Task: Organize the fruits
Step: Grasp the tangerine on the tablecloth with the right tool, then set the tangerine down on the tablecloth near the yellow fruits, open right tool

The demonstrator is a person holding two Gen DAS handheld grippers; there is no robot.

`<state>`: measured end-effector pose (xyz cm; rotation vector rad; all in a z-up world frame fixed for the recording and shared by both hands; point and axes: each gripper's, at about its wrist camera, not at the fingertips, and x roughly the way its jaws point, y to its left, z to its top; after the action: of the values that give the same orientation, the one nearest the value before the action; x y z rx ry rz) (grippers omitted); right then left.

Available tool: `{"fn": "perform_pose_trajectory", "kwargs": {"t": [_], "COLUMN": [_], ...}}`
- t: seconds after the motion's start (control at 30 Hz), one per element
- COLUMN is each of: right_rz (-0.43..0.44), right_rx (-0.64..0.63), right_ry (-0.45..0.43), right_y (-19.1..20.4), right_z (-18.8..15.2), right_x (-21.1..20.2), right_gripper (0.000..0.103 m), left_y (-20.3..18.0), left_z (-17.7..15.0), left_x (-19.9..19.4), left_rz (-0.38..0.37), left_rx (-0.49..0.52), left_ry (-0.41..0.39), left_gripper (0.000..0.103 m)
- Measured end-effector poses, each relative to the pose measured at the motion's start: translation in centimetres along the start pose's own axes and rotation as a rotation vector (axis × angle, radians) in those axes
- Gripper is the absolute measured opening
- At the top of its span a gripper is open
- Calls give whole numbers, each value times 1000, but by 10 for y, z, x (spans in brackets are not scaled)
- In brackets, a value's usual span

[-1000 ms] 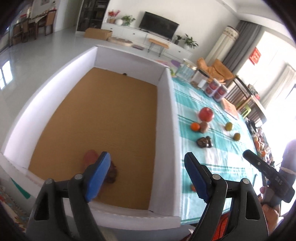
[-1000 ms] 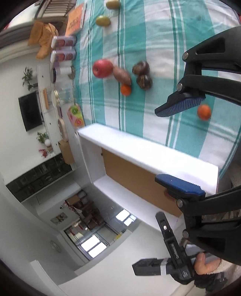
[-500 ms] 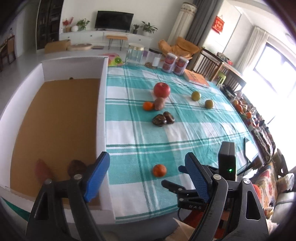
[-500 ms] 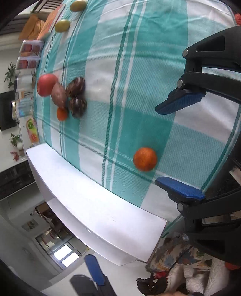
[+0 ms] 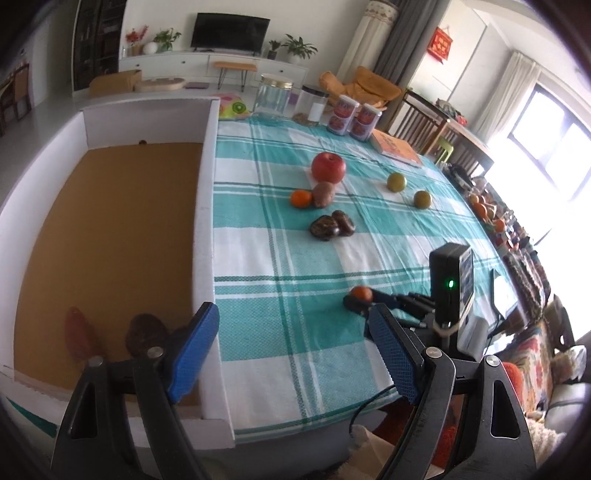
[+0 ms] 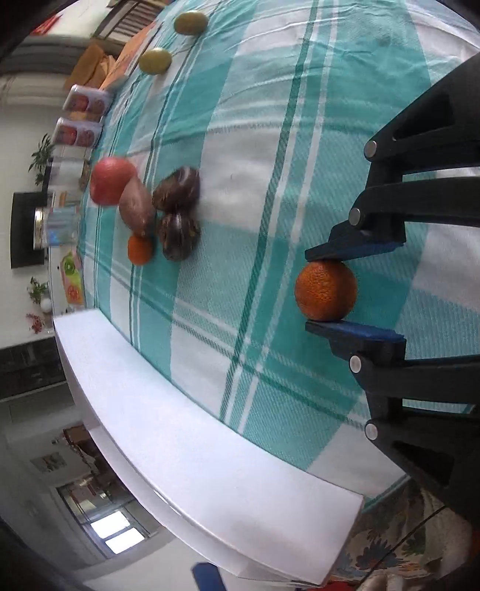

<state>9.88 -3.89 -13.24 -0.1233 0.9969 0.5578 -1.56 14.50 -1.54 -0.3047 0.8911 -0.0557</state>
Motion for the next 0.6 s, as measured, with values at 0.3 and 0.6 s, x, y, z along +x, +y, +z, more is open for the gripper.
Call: {"fn": "perform_pose_trajectory", "kwargs": {"t": [0.3,0.6], "right_rz": [-167,-149], "right_rx": [91,157], "right_ry": [-64,-200], "right_y": [-94,-100], "right_z": [27,11], "right_x": [2,-32], "right_gripper": [32,82], "left_y": [-51,-77], "left_z": [-8,-16], "left_x": [42,121], "left_rz": [-54,29], "left_rx": [108,183], "left_ry": [101,155], "left_gripper": [85,85]}}
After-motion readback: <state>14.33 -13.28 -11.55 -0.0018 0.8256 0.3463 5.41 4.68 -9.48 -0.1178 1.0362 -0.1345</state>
